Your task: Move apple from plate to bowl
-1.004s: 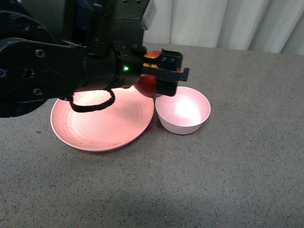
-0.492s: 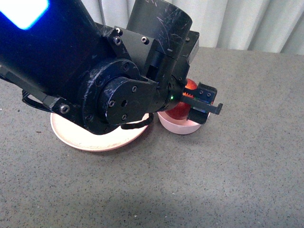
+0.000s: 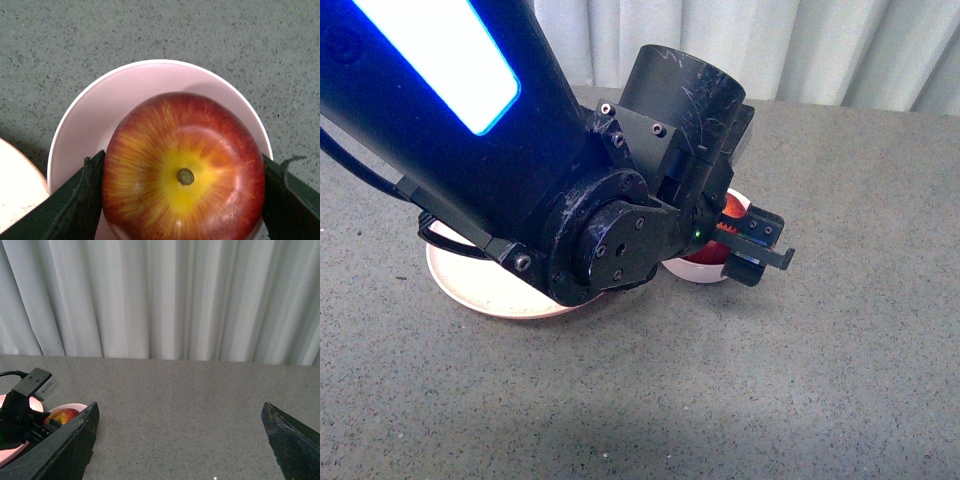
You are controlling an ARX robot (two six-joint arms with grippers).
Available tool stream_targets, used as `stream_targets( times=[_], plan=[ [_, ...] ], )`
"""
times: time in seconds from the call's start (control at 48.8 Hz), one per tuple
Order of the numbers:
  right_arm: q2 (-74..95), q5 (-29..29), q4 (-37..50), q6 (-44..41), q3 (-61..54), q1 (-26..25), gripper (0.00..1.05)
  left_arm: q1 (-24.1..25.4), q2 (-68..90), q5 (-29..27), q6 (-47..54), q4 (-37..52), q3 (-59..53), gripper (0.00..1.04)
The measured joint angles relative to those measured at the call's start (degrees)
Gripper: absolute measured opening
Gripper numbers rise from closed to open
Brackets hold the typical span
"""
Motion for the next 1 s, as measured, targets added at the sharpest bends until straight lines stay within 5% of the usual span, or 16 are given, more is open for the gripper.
stream_targets(
  times=[0.082, 0.205, 0.594, 0.799, 1.004],
  plan=[
    [0.0, 0.0, 0.0, 0.0, 0.0, 0.0, 0.95, 0.0, 0.0, 0.0, 0.0, -0.2, 0.4, 0.77],
    [0.0, 0.0, 0.0, 0.0, 0.0, 0.0, 0.95, 0.0, -0.2, -1.1, -0.4, 0.3, 0.3, 0.99],
    [0.0, 0.0, 0.0, 0.0, 0.0, 0.0, 0.95, 2.0, -15.5, -3.7, -5.6, 6.1, -11.0, 0.98],
    [0.0, 0.0, 0.0, 0.0, 0.0, 0.0, 0.95, 11.6, -34.9, -7.3, -4.0, 10.2, -31.3, 0.98],
    [0.0, 0.0, 0.0, 0.0, 0.0, 0.0, 0.95, 22.3, -55.2, -6.0, -3.6, 4.8, -48.4, 0.98]
  ],
)
